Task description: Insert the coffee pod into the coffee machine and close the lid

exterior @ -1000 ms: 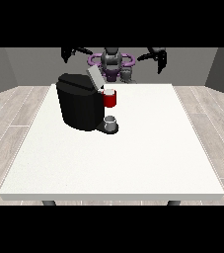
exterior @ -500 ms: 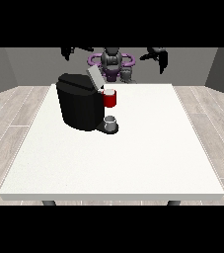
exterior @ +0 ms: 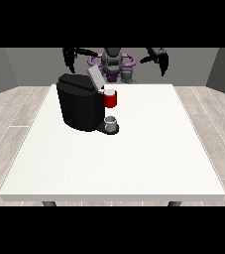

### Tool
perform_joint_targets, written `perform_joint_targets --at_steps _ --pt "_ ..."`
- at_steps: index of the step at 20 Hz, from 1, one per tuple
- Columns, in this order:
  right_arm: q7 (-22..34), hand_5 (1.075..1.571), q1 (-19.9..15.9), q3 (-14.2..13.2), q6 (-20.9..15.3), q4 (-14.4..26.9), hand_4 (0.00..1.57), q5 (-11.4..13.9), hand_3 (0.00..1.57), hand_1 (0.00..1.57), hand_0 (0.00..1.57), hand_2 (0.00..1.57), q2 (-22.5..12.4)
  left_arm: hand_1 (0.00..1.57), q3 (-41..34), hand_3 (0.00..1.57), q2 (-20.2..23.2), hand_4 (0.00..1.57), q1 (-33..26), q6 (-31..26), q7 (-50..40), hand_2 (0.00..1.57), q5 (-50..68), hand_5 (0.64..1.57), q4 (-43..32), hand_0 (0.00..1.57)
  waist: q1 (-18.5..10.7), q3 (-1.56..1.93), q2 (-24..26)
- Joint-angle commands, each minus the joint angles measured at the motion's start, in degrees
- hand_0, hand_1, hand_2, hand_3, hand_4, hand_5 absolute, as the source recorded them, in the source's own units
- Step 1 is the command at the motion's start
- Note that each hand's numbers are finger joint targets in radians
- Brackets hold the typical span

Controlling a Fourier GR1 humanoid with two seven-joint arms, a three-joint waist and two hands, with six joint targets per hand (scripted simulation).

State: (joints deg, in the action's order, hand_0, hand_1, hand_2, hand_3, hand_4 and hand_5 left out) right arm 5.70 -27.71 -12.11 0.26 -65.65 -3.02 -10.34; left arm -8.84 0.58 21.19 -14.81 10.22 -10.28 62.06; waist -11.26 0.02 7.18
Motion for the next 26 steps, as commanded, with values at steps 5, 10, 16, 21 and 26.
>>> perform_joint_targets --at_steps 5,10,16,21,26 --pt "0.87 1.571 -6.62 -0.63 0.06 5.58 0.0 -0.99 0.0 0.0 0.0 0.0 -1.53 0.0 2.12 0.0 -0.04 0.37 -4.16 -0.23 -5.44 0.0 3.43 1.571 13.18 0.0 -0.92 -0.01 -4.28" --pt "-1.81 1.571 -7.23 2.96 1.84 5.24 0.0 -0.31 0.0 0.0 0.0 0.0 0.94 0.0 0.36 0.0 2.99 0.37 -4.96 0.86 -3.49 0.0 3.95 1.571 14.26 0.0 2.7 -0.01 -7.6" --pt "-1.9 1.571 -9.06 5.31 1.13 6.0 0.0 1.48 0.0 0.0 0.0 0.0 2.26 0.0 0.67 0.0 4.05 0.31 -8.5 0.68 -2.81 0.0 4.32 1.571 16.6 0.0 3.38 -0.02 -8.39" --pt "-3.3 1.571 -12.74 2.98 2.05 8.66 0.17 0.51 0.0 0.0 0.0 0.0 -0.33 0.0 0.0 0.0 5.83 0.35 -10.0 -0.32 -3.21 0.0 5.46 1.571 19.68 0.0 1.66 -0.02 -10.18" --pt "-3.56 1.571 -15.92 7.17 -1.86 8.79 0.2 5.01 0.0 0.0 0.0 0.0 3.06 0.0 -0.06 0.0 5.99 0.34 -5.62 1.58 -7.15 0.0 4.8 1.571 18.43 0.0 2.25 -0.02 -12.13"
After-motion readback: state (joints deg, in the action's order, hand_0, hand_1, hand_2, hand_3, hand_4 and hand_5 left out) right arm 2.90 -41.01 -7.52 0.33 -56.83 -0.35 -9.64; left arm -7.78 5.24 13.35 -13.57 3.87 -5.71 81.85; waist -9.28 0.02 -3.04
